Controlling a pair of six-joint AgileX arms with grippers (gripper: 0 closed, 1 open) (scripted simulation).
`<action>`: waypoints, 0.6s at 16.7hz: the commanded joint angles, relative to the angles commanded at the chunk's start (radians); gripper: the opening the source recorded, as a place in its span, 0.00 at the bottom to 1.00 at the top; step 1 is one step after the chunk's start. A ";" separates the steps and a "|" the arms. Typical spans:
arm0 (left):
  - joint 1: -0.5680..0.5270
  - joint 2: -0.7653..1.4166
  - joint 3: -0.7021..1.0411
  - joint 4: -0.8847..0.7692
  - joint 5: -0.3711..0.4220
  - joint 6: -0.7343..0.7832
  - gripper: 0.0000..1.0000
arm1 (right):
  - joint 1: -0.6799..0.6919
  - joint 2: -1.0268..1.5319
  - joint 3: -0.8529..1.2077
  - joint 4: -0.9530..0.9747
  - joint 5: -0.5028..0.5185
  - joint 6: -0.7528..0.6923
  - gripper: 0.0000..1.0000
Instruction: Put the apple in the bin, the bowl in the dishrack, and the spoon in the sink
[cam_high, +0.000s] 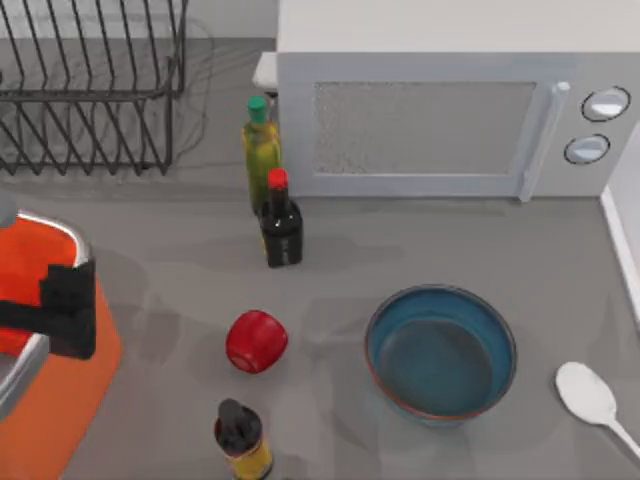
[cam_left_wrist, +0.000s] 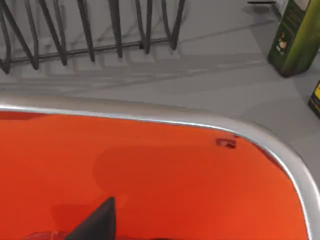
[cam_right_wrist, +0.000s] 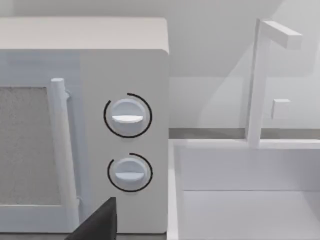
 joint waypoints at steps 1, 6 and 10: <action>-0.030 0.103 0.075 -0.053 0.005 -0.004 1.00 | 0.000 0.000 0.000 0.000 0.000 0.000 1.00; -0.184 0.624 0.460 -0.315 0.034 -0.024 1.00 | 0.000 0.000 0.000 0.000 0.000 0.000 1.00; -0.289 0.984 0.721 -0.498 0.050 -0.034 1.00 | 0.000 0.000 0.000 0.000 0.000 0.000 1.00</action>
